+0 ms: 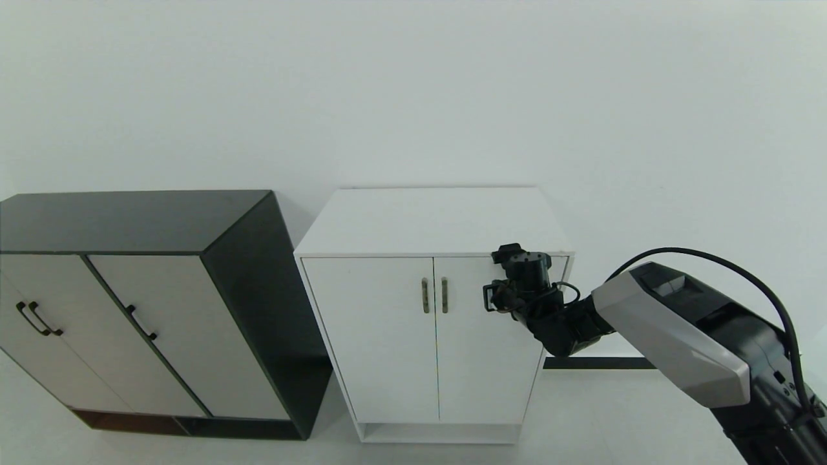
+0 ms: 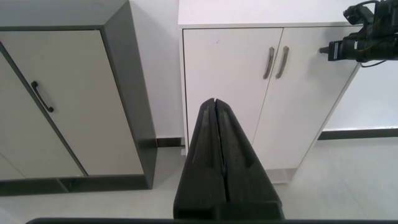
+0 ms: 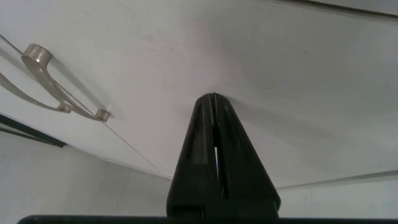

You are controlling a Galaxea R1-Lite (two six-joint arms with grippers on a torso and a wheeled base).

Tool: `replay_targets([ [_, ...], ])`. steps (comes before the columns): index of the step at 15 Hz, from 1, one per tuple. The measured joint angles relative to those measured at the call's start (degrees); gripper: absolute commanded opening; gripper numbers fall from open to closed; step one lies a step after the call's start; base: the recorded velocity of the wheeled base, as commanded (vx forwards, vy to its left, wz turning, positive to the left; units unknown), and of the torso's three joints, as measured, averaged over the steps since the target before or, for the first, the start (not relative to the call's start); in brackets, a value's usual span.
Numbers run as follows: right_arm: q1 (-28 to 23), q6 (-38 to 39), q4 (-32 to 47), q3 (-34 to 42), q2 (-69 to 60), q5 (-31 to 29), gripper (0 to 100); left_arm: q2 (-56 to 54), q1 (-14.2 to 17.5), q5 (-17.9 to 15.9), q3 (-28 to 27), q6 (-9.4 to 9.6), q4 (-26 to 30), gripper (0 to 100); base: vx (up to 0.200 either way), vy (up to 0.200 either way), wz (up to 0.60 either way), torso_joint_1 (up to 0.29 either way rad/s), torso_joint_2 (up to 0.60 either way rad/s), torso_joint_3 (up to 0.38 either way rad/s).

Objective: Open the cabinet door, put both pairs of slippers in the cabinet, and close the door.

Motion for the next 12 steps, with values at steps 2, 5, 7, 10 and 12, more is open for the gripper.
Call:
replay_targets([
  [2, 0.1, 0.2, -0.5, 1.1, -0.3, -0.2, 0, 0.0, 0.0, -0.1, 0.0, 0.13, 0.0, 0, 0.0, 0.0, 0.0, 0.0, 0.0, 0.0],
  [5, 0.8, 0.3, -3.2, 6.1, -2.6, -0.3, 0, 0.0, 0.0, -0.1, 0.0, 0.1, 0.0, 0, 0.0, 0.0, 0.0, 0.0, 0.0, 0.0],
  [7, 1.2, 0.3, -5.6, 10.9, -4.9, -0.4, 0, 0.0, 0.0, -0.1, 0.0, 0.1, 0.0, 0, 0.0, 0.0, 0.0, 0.0, 0.0, 0.0],
  [10, 1.3, 0.3, -9.4, 19.8, -9.3, -0.6, 0, 0.0, 0.0, -0.1, 0.0, 0.1, 0.0, 0, 0.0, 0.0, 0.0, 0.0, 0.0, 0.0],
  [12, 1.2, 0.4, -12.5, 27.1, -12.9, -1.0, 0, 0.0, 0.0, -0.1, 0.0, 0.1, 0.0, 0, 0.0, 0.0, 0.0, 0.0, 0.0, 0.0],
])
